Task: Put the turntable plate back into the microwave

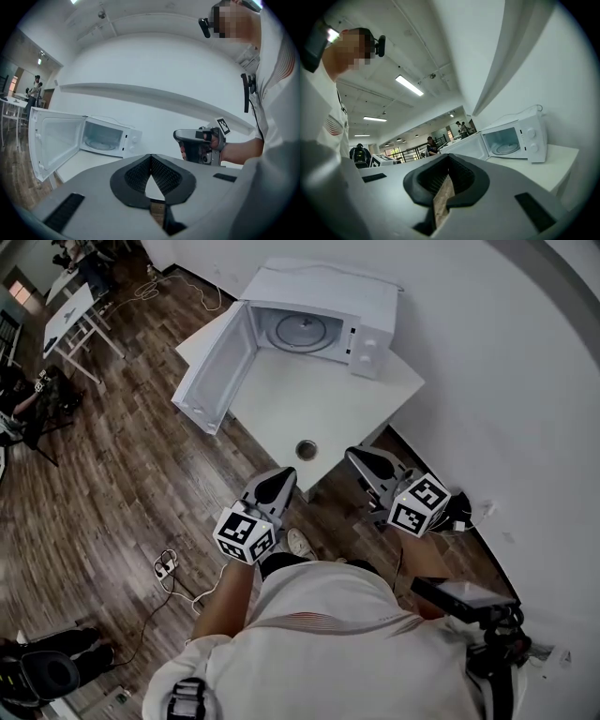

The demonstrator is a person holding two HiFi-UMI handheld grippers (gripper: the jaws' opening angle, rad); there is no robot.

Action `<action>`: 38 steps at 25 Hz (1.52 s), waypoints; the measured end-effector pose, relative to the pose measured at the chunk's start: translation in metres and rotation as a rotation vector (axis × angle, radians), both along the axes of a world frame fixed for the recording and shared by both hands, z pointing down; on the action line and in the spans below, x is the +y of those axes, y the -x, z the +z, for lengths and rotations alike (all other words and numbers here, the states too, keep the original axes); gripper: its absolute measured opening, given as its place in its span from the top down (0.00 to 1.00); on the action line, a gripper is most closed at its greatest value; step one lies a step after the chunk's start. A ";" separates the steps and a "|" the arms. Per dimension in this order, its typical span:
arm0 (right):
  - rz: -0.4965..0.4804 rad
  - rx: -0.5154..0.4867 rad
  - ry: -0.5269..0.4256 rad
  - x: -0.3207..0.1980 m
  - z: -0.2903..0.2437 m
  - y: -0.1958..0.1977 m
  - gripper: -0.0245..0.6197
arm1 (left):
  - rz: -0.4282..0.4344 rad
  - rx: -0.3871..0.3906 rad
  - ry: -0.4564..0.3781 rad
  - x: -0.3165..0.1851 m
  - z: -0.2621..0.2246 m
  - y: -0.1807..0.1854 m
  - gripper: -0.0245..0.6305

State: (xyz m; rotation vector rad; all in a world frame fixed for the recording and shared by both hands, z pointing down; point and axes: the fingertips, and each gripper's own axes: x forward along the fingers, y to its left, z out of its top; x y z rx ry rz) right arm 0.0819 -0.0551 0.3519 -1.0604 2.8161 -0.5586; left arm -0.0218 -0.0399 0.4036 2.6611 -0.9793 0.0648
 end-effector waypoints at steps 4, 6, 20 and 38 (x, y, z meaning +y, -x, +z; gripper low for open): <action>0.026 0.042 -0.022 0.038 -0.009 -0.029 0.95 | -0.003 -0.002 -0.026 0.032 -0.013 -0.024 0.95; 0.043 0.037 -0.021 0.058 -0.012 -0.044 0.95 | -0.005 -0.001 -0.035 0.051 -0.018 -0.035 0.95; 0.140 0.031 -0.044 0.143 -0.027 -0.085 0.95 | -0.032 -0.049 -0.098 0.152 -0.050 -0.052 0.95; 0.212 0.079 -0.100 0.152 -0.050 -0.005 0.96 | -0.049 -0.033 -0.145 0.151 -0.075 0.036 0.95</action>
